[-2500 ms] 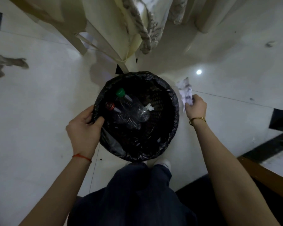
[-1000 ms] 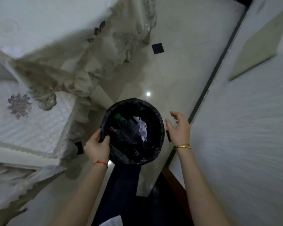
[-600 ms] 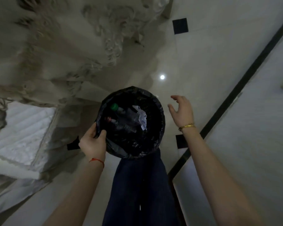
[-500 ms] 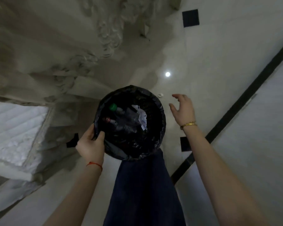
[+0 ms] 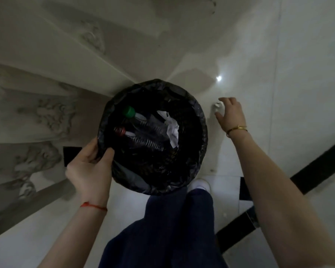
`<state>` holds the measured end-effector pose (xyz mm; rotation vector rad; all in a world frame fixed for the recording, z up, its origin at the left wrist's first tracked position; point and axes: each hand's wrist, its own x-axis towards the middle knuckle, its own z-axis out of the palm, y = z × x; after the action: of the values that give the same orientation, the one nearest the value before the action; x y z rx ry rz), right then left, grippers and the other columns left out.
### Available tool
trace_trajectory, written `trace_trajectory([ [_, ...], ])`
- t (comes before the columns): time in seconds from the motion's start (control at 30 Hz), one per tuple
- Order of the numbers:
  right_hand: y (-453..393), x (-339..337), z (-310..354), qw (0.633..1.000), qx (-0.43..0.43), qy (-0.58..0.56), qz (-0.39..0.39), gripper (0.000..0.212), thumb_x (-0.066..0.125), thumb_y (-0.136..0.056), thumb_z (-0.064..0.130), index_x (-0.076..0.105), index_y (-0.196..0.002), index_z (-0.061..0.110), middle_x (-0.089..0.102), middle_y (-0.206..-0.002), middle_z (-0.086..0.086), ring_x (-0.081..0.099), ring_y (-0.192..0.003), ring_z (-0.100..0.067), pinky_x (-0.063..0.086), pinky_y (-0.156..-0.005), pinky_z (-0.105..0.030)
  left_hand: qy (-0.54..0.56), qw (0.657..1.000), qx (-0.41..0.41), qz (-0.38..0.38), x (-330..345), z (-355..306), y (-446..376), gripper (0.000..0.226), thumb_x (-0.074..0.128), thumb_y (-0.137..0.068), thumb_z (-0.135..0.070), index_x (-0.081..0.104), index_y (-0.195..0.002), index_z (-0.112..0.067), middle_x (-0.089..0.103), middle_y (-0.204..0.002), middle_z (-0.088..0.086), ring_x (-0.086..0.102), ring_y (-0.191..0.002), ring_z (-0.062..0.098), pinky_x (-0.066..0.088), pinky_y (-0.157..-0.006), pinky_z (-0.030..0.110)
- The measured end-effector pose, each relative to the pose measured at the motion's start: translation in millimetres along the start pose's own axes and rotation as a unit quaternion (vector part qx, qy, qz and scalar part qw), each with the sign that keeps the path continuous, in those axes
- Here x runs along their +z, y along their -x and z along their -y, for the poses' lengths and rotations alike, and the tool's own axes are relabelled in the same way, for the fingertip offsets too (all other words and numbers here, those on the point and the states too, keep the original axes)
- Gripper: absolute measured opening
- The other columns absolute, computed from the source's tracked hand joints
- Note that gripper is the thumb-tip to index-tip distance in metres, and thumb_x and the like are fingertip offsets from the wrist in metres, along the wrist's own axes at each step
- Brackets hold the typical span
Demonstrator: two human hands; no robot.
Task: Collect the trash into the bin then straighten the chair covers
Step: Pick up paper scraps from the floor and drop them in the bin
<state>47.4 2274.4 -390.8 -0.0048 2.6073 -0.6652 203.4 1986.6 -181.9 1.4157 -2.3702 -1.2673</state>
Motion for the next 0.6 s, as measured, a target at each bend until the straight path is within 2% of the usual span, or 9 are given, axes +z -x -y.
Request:
trace_trajectory([
  [0.13, -22.3, 24.5, -4.9, 1.0, 0.021, 0.002, -0.01, 0.041, 0.058, -0.085, 0.01, 0.053, -0.126, 0.006, 0.048, -0.127, -0.022, 0.045, -0.114, -0.04, 0.043, -0.093, -0.044, 0.008, 1.0, -0.012, -0.005, 1.7, 11.2, -7.3, 0.039, 0.071, -0.082, -0.01, 0.068, -0.12, -0.017, 0.071, -0.111, -0.003, 0.067, -0.104, 0.009, 0.052, -0.097, 0.041],
  [0.3, -36.8, 40.4, -10.3, 0.999, 0.041, 0.007, -0.013, 0.024, 0.056, -0.083, 0.002, 0.058, -0.106, -0.004, 0.049, -0.113, -0.026, 0.048, -0.104, -0.042, 0.044, -0.085, -0.042, 0.001, 1.0, -0.017, -0.01, 2.2, 10.5, -10.5, 0.04, 0.074, -0.081, -0.011, 0.067, -0.12, -0.018, 0.071, -0.109, -0.005, 0.067, -0.103, 0.007, 0.05, -0.098, 0.04],
  [0.4, -32.1, 38.0, -12.3, 0.999, 0.048, -0.011, -0.005, 0.018, 0.059, -0.083, 0.004, 0.06, -0.1, -0.003, 0.051, -0.11, -0.024, 0.049, -0.103, -0.04, 0.043, -0.085, -0.039, 0.005, 1.0, -0.023, 0.001, 5.6, 5.8, -15.2, 0.04, 0.073, -0.082, -0.013, 0.067, -0.121, -0.018, 0.071, -0.111, -0.004, 0.066, -0.105, 0.008, 0.051, -0.098, 0.041],
  [0.53, 0.2, 4.0, 2.4, 0.988, 0.048, -0.123, -0.08, 0.017, 0.065, -0.079, 0.007, 0.061, -0.095, 0.005, 0.054, -0.103, -0.016, 0.057, -0.089, -0.03, 0.053, -0.079, -0.038, 0.002, 1.0, -0.009, 0.025, 11.4, -15.3, -12.2, 0.041, 0.07, -0.083, -0.007, 0.066, -0.122, -0.017, 0.07, -0.111, -0.002, 0.066, -0.101, 0.003, 0.054, -0.094, 0.033],
  [0.6, 26.0, -30.0, 17.8, 0.977, 0.028, -0.169, -0.124, 0.018, 0.065, -0.078, 0.005, 0.062, -0.095, 0.007, 0.055, -0.102, -0.013, 0.059, -0.084, -0.024, 0.054, -0.072, -0.024, 0.001, 0.999, -0.006, 0.047, 10.6, -27.8, -6.4, 0.041, 0.069, -0.083, -0.005, 0.066, -0.122, -0.016, 0.07, -0.113, -0.001, 0.066, -0.103, 0.004, 0.053, -0.095, 0.034],
])
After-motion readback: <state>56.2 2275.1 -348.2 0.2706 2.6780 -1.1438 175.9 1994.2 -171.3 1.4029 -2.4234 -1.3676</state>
